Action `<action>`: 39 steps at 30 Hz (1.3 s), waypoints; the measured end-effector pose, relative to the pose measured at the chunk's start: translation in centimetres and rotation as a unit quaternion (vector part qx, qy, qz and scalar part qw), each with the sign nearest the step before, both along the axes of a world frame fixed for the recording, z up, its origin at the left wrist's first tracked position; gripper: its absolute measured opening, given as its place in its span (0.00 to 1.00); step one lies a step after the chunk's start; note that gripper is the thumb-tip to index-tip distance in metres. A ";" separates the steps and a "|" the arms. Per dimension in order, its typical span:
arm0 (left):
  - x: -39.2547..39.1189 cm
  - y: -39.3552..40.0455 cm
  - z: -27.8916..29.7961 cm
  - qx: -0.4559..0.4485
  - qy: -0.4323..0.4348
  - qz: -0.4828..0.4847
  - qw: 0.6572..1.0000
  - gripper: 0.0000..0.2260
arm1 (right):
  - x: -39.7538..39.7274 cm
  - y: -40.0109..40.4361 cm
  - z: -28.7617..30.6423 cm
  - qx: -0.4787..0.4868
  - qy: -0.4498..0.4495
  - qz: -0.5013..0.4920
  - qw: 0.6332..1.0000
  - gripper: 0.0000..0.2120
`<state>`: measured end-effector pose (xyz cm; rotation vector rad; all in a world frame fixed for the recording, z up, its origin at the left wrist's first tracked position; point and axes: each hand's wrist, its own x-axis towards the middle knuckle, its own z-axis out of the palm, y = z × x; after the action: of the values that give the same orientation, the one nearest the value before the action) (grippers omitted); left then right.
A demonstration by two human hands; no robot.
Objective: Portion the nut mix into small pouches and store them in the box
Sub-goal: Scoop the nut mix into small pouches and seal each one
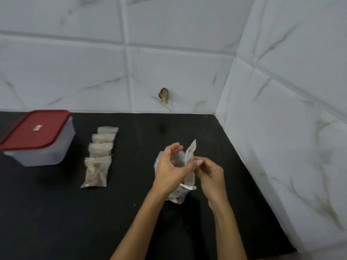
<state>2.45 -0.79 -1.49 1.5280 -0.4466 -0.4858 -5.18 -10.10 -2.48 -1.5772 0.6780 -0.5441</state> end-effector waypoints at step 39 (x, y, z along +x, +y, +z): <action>10.6 11.4 -2.0 0.131 -0.373 0.028 0.918 0.29 | 9.7 10.7 4.5 -0.201 0.132 0.122 0.963 0.11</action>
<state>13.00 10.57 -3.47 1.9617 -0.9496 0.1192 4.51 0.61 2.00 -2.1085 0.5815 -0.2983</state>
